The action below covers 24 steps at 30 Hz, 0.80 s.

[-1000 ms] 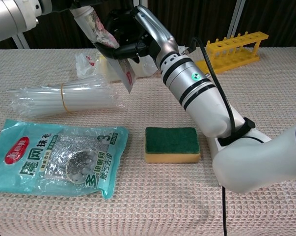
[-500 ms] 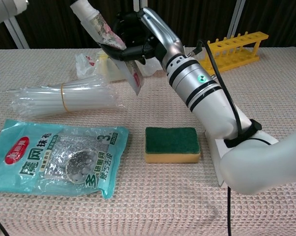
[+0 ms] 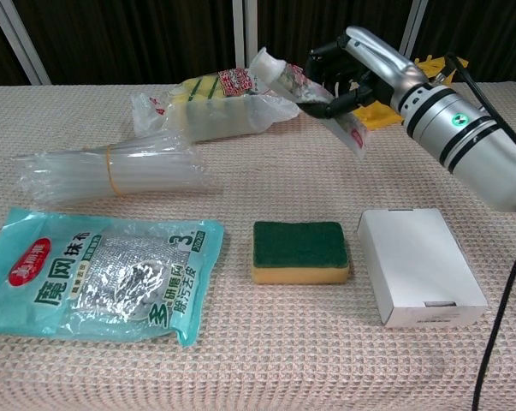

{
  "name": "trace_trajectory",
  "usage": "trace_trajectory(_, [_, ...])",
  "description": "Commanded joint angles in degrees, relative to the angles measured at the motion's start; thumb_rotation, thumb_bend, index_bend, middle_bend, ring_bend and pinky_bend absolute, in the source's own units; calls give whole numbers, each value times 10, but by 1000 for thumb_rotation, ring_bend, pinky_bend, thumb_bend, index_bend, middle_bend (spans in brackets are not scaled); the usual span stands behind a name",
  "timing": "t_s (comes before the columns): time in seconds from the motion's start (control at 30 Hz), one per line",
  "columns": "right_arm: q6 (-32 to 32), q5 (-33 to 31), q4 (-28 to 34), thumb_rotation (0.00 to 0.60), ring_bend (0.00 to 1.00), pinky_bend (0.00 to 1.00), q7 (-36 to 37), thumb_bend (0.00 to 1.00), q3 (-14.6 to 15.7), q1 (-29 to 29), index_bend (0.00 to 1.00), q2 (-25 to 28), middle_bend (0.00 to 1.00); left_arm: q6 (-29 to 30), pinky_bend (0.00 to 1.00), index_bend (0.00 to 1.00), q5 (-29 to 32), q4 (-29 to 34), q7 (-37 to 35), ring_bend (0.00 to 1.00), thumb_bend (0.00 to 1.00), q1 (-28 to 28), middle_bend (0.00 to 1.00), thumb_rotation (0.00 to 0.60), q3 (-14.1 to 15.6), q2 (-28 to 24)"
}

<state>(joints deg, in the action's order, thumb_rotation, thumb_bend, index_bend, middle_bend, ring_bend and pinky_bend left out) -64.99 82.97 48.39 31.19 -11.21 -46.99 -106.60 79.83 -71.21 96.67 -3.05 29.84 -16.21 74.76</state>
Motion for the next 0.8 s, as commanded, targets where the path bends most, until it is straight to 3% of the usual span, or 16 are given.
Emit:
trace_trajectory(0.03, [89, -49, 152, 600, 0, 0, -143, 0, 23, 30, 0, 121, 0, 12, 166, 185, 5, -13, -20, 95, 0, -32, 232, 0, 24, -10])
trace_trajectory(0.2, [56, -84, 262, 600, 0, 0, -245, 0, 21, 69, 0, 184, 0, 24, 166, 174, 3, -10, 7, 95, 0, -66, 222, 0, 53, -25])
trace_trajectory(0.43, [-94, -145, 403, 600, 0, 0, -429, 0, 63, 198, 0, 265, 0, 55, 166, 150, -1, 11, 125, 94, 0, -125, 181, 20, 120, -34])
trace_trajectory(0.53, [-164, -161, 404, 600, 0, 0, -425, 0, 74, 259, 0, 258, 0, 84, 166, 135, -15, -7, 134, 93, 0, -153, 172, 9, 138, -11])
trace_trajectory(0.63, [-219, -155, 353, 600, 0, 0, -372, 0, 75, 307, 0, 227, 0, 107, 166, 134, -25, -32, 135, 92, 0, -177, 168, 1, 150, 10])
trace_trajectory(0.8, [-206, -155, 317, 600, 0, 0, -325, 0, 80, 337, 0, 219, 0, 112, 166, 134, -40, -60, 145, 92, 0, -197, 165, 1, 163, 28])
